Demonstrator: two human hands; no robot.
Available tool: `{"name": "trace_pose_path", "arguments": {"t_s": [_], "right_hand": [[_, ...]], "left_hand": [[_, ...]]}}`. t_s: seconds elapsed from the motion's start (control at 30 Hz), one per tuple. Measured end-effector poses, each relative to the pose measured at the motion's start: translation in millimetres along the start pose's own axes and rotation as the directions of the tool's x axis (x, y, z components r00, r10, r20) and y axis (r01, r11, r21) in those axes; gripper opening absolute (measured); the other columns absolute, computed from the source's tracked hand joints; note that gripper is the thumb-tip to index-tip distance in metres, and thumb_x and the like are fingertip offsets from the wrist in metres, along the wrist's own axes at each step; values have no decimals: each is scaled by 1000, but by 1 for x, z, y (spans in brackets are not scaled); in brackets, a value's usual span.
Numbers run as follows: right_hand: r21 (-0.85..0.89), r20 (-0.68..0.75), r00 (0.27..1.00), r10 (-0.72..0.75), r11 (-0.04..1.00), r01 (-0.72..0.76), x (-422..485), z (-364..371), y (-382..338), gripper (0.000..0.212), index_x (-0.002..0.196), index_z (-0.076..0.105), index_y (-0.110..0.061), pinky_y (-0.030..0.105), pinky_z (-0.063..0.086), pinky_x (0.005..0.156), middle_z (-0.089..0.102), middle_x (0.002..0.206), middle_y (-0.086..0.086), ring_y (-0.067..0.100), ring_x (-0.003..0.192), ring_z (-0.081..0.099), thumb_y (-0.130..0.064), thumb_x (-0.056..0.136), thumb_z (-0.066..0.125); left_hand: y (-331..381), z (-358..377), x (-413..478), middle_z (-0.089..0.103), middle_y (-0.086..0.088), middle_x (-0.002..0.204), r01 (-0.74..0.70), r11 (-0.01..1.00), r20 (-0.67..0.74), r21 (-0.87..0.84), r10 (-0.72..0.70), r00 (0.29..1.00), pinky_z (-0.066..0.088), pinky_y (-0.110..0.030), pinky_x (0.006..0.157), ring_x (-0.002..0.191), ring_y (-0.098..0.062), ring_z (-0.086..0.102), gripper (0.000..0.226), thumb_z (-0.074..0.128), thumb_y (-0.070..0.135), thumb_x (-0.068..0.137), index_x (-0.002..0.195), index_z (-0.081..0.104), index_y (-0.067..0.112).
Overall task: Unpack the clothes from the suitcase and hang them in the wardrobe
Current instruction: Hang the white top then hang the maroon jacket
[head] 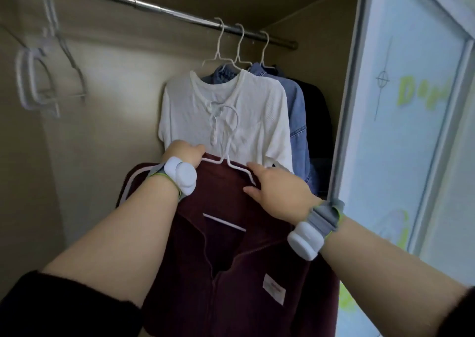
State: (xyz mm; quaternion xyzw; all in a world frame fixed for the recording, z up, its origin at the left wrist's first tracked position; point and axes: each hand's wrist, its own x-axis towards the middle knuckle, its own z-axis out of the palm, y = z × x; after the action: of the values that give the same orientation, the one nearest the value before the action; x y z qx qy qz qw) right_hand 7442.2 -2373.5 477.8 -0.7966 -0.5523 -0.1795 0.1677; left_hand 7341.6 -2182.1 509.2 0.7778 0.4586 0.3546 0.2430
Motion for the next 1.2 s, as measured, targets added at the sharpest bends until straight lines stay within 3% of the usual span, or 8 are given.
{"name": "trace_pose_path", "arguments": {"t_s": [0.2,0.37,0.5,0.63,0.77,0.93,1.07,1.2], "right_hand": [[160,-236,972,-8,986,47,62,-9,-11,45,140,40,-27,40,46,93,60,124,12,30,114,56,-37,97,45],[80,-332,942,-51,993,82,113,-39,-16,43,138,44,-26,41,48,90,62,122,11,31,112,57,-36,96,47],[14,-418,906,-68,997,81,156,-63,-21,41,135,48,-25,37,49,86,63,122,8,29,111,58,-34,95,49],[9,-465,883,-64,997,77,196,-88,-28,36,129,55,-21,35,49,85,65,119,7,29,109,59,-31,94,52],[59,-519,855,6,998,28,237,-101,-36,32,121,60,-20,35,49,85,66,115,6,29,108,60,-31,91,56],[66,-524,851,49,998,-17,274,-114,-40,30,117,62,-16,33,46,82,65,115,9,30,107,58,-30,92,55],[89,-493,864,98,994,-62,302,-117,-41,29,115,62,-14,34,48,80,64,114,10,31,104,59,-31,92,56],[13,-452,890,59,998,-59,320,-109,-47,26,112,62,-12,31,42,70,64,112,12,31,99,59,-28,93,53]], "left_hand": [[3,-36,33,45,-9,59,-52,975,-111,-214,29,993,29,-29,48,61,-25,43,34,50,25,89,61,48,6],[1,-57,68,62,-14,82,-215,911,-213,-353,145,966,40,-28,69,79,-24,57,24,52,24,91,87,69,7],[-4,-63,101,67,-8,102,-321,887,-425,-330,164,890,39,-23,73,94,-25,61,22,54,23,91,103,64,8],[-3,-60,126,59,-15,117,-463,832,-529,-306,255,809,45,-34,94,108,-27,57,28,60,26,87,110,58,11],[5,-65,148,51,-11,128,-464,824,-478,-327,279,833,42,-34,100,115,-26,52,48,66,28,82,124,49,15],[13,-75,170,51,-10,129,-402,822,-395,-403,239,887,39,-21,90,108,-25,56,54,62,20,85,135,41,15],[11,-74,187,56,-3,114,-363,776,-324,-515,216,921,50,-46,94,104,-28,60,54,61,20,85,135,44,16],[1,-63,193,52,2,107,-339,737,-281,-585,208,937,48,-45,97,97,-17,56,48,57,12,90,136,45,10]]}}
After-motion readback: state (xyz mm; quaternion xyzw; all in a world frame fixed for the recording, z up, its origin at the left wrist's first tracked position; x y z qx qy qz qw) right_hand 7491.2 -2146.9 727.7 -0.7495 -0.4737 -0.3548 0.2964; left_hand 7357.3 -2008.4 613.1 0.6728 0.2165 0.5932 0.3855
